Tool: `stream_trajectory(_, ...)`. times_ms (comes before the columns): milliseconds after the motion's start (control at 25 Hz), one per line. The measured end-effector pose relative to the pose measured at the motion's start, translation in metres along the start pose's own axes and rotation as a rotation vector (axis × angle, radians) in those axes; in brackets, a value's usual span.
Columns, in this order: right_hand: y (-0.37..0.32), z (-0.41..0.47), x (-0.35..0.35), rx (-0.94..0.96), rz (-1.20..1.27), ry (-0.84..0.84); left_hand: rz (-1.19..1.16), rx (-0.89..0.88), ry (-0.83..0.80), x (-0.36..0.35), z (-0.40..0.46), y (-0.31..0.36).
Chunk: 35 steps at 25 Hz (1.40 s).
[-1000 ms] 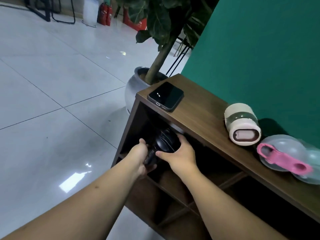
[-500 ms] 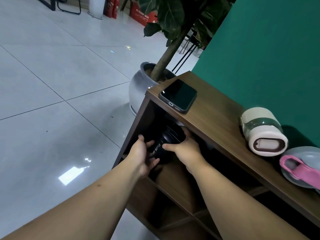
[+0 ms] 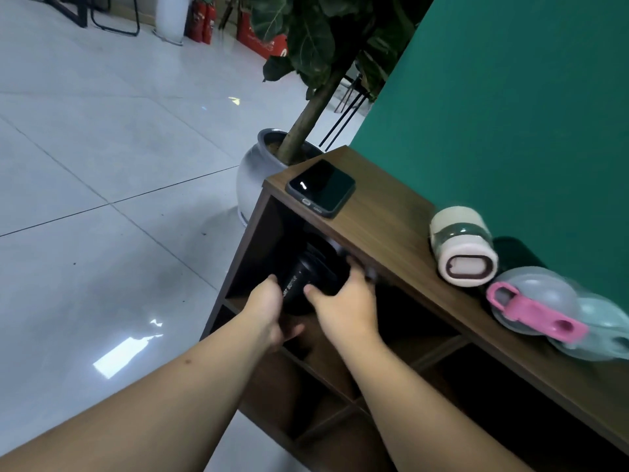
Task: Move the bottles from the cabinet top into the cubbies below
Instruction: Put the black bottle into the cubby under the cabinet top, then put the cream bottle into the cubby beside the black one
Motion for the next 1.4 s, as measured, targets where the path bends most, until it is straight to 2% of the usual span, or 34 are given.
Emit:
stream_trajectory(120,-0.012,-0.052,0.055,0.180,0.012,0.031,0.078,0.025,-0.091,-0.019,-0.040,-0.011)
stream_trajectory(240,-0.021,-0.060,0.132,0.325,-0.022,0.390,0.132,0.131,-0.343,-0.051,-0.111,-0.019)
stream_trajectory(320,-0.019,-0.038,0.167,0.232,-0.138,0.509,0.103,0.182,-0.480,-0.067,-0.147,-0.020)
stream_trajectory(400,-0.011,-0.008,0.182,0.050,-0.344,0.462,0.031,0.174,-0.547,-0.082,-0.169,-0.013)
stream_trajectory(480,-0.006,0.016,0.182,-0.035,-0.564,0.416,-0.075,0.148,-0.581,-0.098,-0.183,-0.003)
stream_trajectory(600,-0.008,0.040,0.172,-0.009,-0.733,0.401,-0.170,0.103,-0.568,-0.117,-0.184,0.011)
stream_trajectory(720,-0.011,0.047,0.165,0.007,-0.754,0.401,-0.162,0.092,-0.513,-0.129,-0.178,0.014)
stream_trajectory(920,-0.030,0.027,0.192,0.112,-0.439,0.472,-0.161,0.067,-0.485,-0.127,-0.182,0.013)
stream_trajectory(1120,-0.058,-0.074,0.229,0.219,-0.083,0.419,-0.167,-0.060,-0.442,-0.097,-0.201,0.022)
stream_trajectory(1240,-0.045,-0.127,0.219,0.181,-0.028,0.309,-0.066,-0.082,-0.426,-0.069,-0.215,0.014)
stream_trajectory(1320,-0.026,-0.140,0.198,0.108,-0.053,0.225,0.072,-0.030,-0.379,-0.051,-0.211,-0.006)
stream_trajectory(1400,-0.006,-0.142,0.170,0.061,-0.122,0.168,0.110,0.060,-0.295,-0.034,-0.196,-0.029)
Point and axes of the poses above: each hand's wrist, its own z-axis towards the middle knuckle, its own x-axis out of the back of the hand, y = z × x, the point moved 1 cm from there along z, towards the middle knuckle, and after that the axes turned 6 degrees about -x, right-handed, at the moved point
